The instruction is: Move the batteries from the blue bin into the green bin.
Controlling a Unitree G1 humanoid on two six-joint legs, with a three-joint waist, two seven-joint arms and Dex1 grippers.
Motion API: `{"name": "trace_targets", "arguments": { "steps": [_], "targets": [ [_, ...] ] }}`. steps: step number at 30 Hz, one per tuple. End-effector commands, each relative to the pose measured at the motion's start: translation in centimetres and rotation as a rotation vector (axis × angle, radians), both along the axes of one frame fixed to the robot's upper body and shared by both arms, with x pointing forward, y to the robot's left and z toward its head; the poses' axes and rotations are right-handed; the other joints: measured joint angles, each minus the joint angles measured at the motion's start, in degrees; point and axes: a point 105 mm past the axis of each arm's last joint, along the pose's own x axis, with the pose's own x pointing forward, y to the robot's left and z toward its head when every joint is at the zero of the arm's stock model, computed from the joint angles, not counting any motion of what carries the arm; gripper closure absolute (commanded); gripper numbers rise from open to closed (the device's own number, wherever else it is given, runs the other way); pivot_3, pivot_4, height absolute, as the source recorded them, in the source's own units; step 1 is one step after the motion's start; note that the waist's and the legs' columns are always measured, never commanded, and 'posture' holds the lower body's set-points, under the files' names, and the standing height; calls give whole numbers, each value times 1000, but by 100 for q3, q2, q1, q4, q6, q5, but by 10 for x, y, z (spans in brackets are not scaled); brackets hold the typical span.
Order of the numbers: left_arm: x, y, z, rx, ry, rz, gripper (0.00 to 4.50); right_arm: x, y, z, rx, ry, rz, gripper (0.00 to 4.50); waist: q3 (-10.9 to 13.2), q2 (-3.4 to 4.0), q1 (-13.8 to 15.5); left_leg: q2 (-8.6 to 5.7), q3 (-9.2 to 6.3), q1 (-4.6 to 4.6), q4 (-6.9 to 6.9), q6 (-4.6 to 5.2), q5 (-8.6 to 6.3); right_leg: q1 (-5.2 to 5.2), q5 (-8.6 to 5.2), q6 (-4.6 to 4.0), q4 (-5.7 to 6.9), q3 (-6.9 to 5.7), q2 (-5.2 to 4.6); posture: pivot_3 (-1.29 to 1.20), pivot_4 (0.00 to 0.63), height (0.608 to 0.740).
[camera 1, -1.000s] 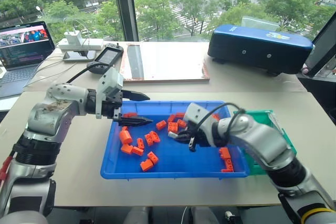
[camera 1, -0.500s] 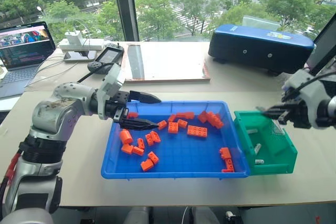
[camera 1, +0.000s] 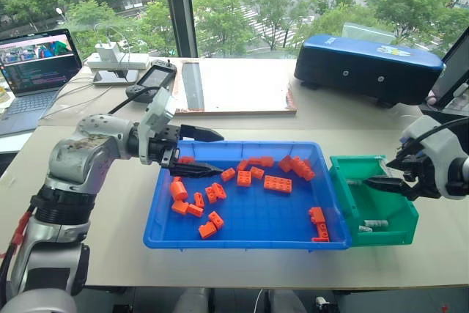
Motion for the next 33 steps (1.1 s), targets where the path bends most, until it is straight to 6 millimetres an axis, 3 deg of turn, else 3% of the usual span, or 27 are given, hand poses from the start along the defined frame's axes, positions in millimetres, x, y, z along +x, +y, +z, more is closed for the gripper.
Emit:
{"name": "trace_targets", "arguments": {
  "steps": [1,5,9,13,17,23,33],
  "targets": [
    [14,5,1,34,-65,105,0,6,12,27,47,-193,122,75,0,0,-6,-1,0,0,0,0,0,1,0,0,-1,0,0,0,150,732],
    [30,10,5,11,-159,236,0,6,27,36,89,-353,232,75,0,-1,6,-3,-2,0,0,0,0,2,0,0,-2,-2,0,0,150,732],
    [42,18,7,-9,-212,361,0,7,38,31,130,-407,241,75,0,-1,11,-2,-2,0,2,0,0,4,0,0,-2,-2,-2,0,150,732],
    [49,40,6,-59,-230,511,0,1,62,41,395,-404,345,75,-1,-3,-29,1,-2,4,1,0,0,2,1,0,3,-1,1,0,150,732],
    [46,50,1,-63,-206,557,0,3,49,43,490,-405,304,75,-1,-6,0,3,-5,3,1,0,0,4,1,0,4,-3,0,0,150,732],
    [48,65,6,-153,-164,625,0,11,19,26,538,-418,195,75,-1,-7,52,-3,-5,3,2,0,0,9,1,0,-2,-6,-7,0,150,732],
    [47,66,-6,-170,-126,637,0,11,17,21,525,-421,190,75,-1,-7,-5,-2,-4,5,1,-1,0,5,1,0,6,-4,-1,0,150,732]
  ]
}}
